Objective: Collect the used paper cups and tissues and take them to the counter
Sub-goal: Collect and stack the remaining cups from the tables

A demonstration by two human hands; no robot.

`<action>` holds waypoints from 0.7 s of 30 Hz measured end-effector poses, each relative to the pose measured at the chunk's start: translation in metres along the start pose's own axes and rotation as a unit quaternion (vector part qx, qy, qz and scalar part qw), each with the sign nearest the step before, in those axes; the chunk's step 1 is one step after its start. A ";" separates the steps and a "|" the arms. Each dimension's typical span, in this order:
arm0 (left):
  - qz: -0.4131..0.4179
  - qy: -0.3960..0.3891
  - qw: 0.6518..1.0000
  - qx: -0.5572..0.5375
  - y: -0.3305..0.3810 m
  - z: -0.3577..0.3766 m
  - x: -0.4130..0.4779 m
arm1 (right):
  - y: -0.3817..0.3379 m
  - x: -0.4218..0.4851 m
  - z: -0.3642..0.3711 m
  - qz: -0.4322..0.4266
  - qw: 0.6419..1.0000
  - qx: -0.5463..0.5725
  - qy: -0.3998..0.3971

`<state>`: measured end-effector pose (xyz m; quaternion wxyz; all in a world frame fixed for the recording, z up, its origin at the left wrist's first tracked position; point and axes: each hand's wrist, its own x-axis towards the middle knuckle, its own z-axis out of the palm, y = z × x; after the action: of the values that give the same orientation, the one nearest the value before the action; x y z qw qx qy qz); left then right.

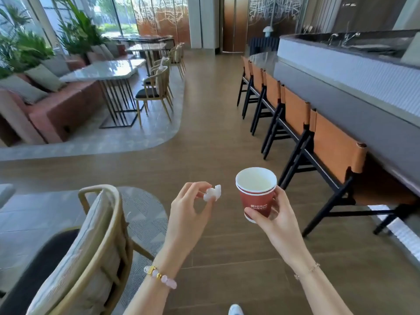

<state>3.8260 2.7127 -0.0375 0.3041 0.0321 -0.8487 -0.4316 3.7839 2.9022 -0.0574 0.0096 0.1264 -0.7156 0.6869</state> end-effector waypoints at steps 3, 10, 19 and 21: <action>-0.019 0.029 0.999 0.006 -0.012 0.016 0.049 | 0.008 0.068 0.007 -0.005 0.999 0.008 -0.036; -0.064 0.070 0.995 0.033 -0.049 0.036 0.135 | 0.028 0.187 0.034 0.002 0.995 0.020 -0.094; -0.113 0.140 0.982 0.049 -0.136 0.032 0.238 | 0.058 0.323 0.110 0.003 0.987 0.016 -0.158; -0.120 0.159 0.979 0.049 -0.162 0.024 0.268 | 0.064 0.357 0.139 0.003 0.985 0.012 -0.174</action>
<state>3.5618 2.5431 -0.0394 0.3790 0.2163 -0.7996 -0.4125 3.4486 2.7071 -0.0609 -0.1191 0.2421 -0.6981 0.6632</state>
